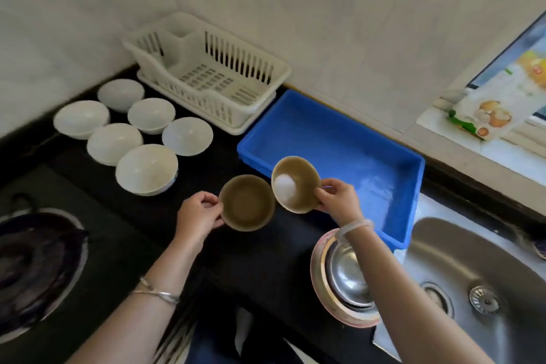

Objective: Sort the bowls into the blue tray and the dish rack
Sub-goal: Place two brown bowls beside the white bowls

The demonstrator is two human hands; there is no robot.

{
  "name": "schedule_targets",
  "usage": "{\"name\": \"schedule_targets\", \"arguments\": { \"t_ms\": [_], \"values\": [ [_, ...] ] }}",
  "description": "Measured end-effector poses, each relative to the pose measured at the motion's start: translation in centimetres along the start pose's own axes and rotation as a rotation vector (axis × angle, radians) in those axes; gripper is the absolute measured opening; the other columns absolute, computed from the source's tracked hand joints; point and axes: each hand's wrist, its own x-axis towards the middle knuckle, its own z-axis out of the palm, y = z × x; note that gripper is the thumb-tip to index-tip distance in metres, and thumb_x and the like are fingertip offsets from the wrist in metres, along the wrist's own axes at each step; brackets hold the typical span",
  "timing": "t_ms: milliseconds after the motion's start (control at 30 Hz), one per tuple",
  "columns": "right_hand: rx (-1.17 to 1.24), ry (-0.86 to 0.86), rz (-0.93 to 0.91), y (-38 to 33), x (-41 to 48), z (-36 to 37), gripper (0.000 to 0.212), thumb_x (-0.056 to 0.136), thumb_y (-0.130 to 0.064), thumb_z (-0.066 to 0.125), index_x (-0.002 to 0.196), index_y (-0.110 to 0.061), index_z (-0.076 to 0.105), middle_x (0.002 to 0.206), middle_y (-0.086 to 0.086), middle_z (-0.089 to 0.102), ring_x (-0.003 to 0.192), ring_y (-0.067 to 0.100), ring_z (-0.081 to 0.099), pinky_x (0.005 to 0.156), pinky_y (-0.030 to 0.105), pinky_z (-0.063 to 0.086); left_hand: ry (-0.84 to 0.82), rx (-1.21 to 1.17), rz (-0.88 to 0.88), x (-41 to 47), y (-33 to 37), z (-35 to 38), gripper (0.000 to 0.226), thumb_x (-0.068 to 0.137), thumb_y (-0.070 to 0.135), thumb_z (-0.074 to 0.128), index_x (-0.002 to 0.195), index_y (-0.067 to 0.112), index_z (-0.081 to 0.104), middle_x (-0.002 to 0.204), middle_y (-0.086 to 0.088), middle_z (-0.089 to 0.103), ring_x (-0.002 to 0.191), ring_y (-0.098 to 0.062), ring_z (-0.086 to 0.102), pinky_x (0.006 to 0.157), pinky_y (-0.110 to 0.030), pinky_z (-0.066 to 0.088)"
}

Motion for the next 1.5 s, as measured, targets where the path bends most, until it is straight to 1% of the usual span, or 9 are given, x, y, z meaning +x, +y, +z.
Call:
{"name": "schedule_targets", "arguments": {
  "t_ms": [267,433,567,700,833,967,1200,1300,1500],
  "values": [
    [-0.042,-0.09,0.098,-0.8,5.4,11.6,0.024,0.084,-0.004,0.055,0.07,-0.018,0.068,0.068,0.002,0.065,0.07,0.017,0.065,0.062,0.022,0.056,0.184,-0.068,-0.163,5.6,-2.8,-5.7,0.008,0.087,0.005,0.059,0.083,0.012,0.059,0.1,-0.014,0.061,0.088,-0.025,0.063,0.063,-0.03,0.054],
    [-0.044,-0.055,0.192,-0.7,7.0,16.1,0.018,0.085,-0.001,0.052,0.09,0.009,0.067,0.083,0.021,0.069,0.08,0.028,0.07,0.07,0.029,0.058,0.218,-0.079,-0.218,7.4,-4.1,-7.4,0.013,0.087,0.004,0.058,0.078,0.013,0.056,0.098,-0.016,0.06,0.09,-0.027,0.062,0.066,-0.032,0.054],
    [-0.064,-0.057,0.216,-0.9,7.6,18.5,0.021,0.087,-0.003,0.05,0.075,-0.006,0.067,0.074,0.008,0.065,0.071,0.02,0.067,0.075,0.034,0.059,0.238,-0.097,-0.231,8.0,-4.5,-8.0,0.008,0.088,0.003,0.057,0.084,0.01,0.057,0.098,-0.016,0.06,0.094,-0.029,0.063,0.068,-0.033,0.054],
    [-0.074,-0.054,0.259,-0.9,7.8,19.9,0.027,0.089,-0.005,0.051,0.067,-0.016,0.063,0.068,0.0,0.062,0.062,0.01,0.061,0.065,0.027,0.057,0.244,-0.101,-0.245,8.0,-4.8,-8.4,0.006,0.088,0.003,0.055,0.087,0.008,0.057,0.101,-0.017,0.06,0.095,-0.03,0.062,0.068,-0.033,0.055],
    [0.009,-0.032,0.335,-0.9,8.3,20.4,0.032,0.09,-0.004,0.051,0.064,-0.022,0.054,0.069,0.0,0.059,0.066,0.014,0.061,0.081,0.038,0.058,0.254,-0.128,-0.257,7.8,-4.9,-8.4,0.007,0.089,0.003,0.055,0.086,0.009,0.056,0.104,-0.018,0.059,0.097,-0.032,0.062,0.067,-0.034,0.054],
    [0.043,-0.051,0.342,-1.1,8.5,20.8,0.029,0.09,-0.005,0.052,0.068,-0.023,0.053,0.072,0.0,0.059,0.077,0.019,0.063,0.084,0.038,0.056,0.288,-0.144,-0.241,7.6,-4.8,-8.3,0.007,0.089,0.004,0.055,0.087,0.011,0.057,0.106,-0.017,0.061,0.096,-0.03,0.063,0.066,-0.034,0.055],
    [0.061,-0.117,0.344,-0.9,8.4,20.5,0.015,0.091,-0.007,0.051,0.095,-0.014,0.063,0.099,0.011,0.066,0.089,0.024,0.066,0.076,0.031,0.056,0.322,-0.157,-0.227,7.3,-4.7,-8.0,0.006,0.089,0.005,0.055,0.09,0.01,0.058,0.103,-0.014,0.062,0.094,-0.028,0.063,0.069,-0.034,0.055],
    [0.081,-0.151,0.354,-0.9,8.1,20.3,0.028,0.093,-0.01,0.05,0.12,-0.011,0.057,0.095,0.009,0.064,0.091,0.024,0.066,0.08,0.033,0.055,0.333,-0.145,-0.213,7.2,-4.7,-8.0,0.006,0.089,0.005,0.056,0.092,0.01,0.059,0.103,-0.014,0.062,0.094,-0.028,0.063,0.069,-0.033,0.055],
    [0.023,-0.19,0.31,-1.0,7.4,19.0,0.032,0.094,-0.017,0.051,0.126,-0.013,0.055,0.092,0.002,0.063,0.092,0.019,0.064,0.086,0.034,0.055,0.314,-0.06,-0.152,6.6,-4.7,-8.2,0.024,0.089,0.007,0.056,0.112,0.006,0.062,0.112,-0.014,0.064,0.095,-0.024,0.063,0.082,-0.038,0.056]
  ]
}}
